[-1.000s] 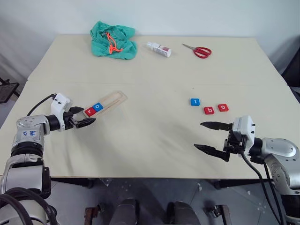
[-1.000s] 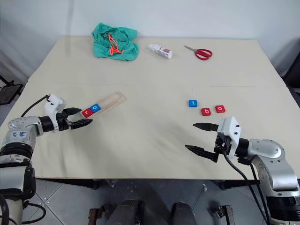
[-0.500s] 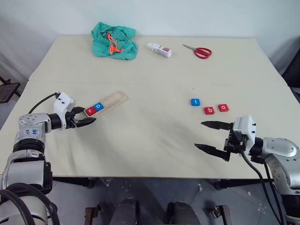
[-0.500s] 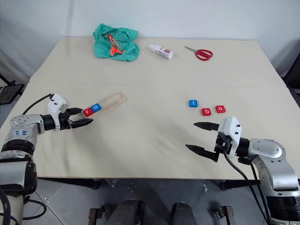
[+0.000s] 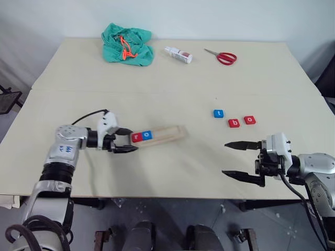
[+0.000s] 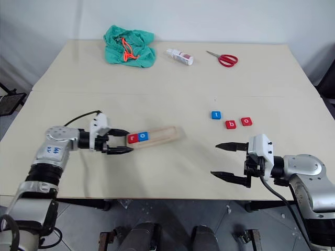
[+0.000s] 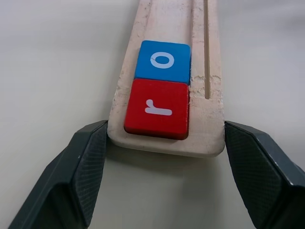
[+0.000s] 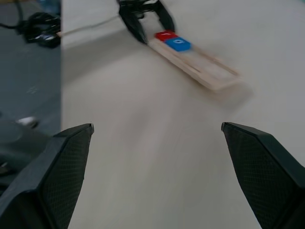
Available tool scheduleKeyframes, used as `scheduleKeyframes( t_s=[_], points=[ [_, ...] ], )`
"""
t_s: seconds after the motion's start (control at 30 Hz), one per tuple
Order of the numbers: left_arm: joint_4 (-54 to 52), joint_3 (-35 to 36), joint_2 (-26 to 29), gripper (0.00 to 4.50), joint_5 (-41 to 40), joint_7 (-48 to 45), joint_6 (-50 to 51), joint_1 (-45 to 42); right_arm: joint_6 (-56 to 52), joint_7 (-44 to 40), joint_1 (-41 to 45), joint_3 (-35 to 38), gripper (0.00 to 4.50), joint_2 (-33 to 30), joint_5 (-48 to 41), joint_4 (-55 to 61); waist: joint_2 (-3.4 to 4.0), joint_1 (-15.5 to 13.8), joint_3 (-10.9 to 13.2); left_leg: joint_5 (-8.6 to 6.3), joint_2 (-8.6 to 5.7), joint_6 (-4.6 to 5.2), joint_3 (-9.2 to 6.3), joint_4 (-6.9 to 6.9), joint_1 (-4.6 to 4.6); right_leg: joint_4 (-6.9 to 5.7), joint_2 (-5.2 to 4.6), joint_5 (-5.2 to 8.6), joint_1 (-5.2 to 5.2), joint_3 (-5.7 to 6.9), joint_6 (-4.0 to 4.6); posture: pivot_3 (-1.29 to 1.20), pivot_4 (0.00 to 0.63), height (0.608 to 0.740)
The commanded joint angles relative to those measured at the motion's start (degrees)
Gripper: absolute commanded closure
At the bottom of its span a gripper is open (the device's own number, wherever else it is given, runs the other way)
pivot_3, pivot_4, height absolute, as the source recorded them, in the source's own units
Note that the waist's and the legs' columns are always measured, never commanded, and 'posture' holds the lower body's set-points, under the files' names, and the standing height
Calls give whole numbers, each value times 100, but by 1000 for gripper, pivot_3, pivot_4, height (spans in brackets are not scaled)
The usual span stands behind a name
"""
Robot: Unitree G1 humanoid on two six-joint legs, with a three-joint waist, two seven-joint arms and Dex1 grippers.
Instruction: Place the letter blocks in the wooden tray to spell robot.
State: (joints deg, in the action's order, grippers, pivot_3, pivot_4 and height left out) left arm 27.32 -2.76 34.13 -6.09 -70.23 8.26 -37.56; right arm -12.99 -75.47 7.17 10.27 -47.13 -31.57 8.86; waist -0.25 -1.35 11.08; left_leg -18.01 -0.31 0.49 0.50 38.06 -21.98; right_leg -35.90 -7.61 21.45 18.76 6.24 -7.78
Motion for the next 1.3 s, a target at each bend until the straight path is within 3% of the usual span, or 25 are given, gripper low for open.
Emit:
scheduleKeyframes(
  t_s=[0.03,0.33,1.0,1.1,1.3],
  points=[
    [-874,-156,-109,1075,-46,237,271,174,108,-54,75,147,0,-75,-50,-53,0,5,0,0,0,0,1,0,-1,1,0,0,0,0,0,0,150,740],
    [-2536,-871,-442,1075,-12,610,932,753,115,69,-42,285,0,-122,-42,-20,-1,-26,1,-1,-2,3,-9,11,-18,5,-1,0,4,2,0,0,150,740],
    [-2796,-1348,-511,1075,12,802,1077,688,133,328,-245,409,0,-139,-27,106,-1,-25,1,-1,-4,3,-8,13,-19,10,0,0,2,2,0,0,150,740],
    [-2902,-1339,-598,135,-49,917,1322,694,144,364,-221,395,0,-138,-12,95,-1,-24,1,-1,-3,3,-8,13,-19,10,0,0,2,2,0,0,150,740],
    [-3198,-1088,-482,62,-253,920,1503,768,95,542,-339,523,0,-139,-35,202,-1,-21,1,-1,-3,3,-8,13,-19,10,0,0,2,1,0,0,150,740]
  ],
)
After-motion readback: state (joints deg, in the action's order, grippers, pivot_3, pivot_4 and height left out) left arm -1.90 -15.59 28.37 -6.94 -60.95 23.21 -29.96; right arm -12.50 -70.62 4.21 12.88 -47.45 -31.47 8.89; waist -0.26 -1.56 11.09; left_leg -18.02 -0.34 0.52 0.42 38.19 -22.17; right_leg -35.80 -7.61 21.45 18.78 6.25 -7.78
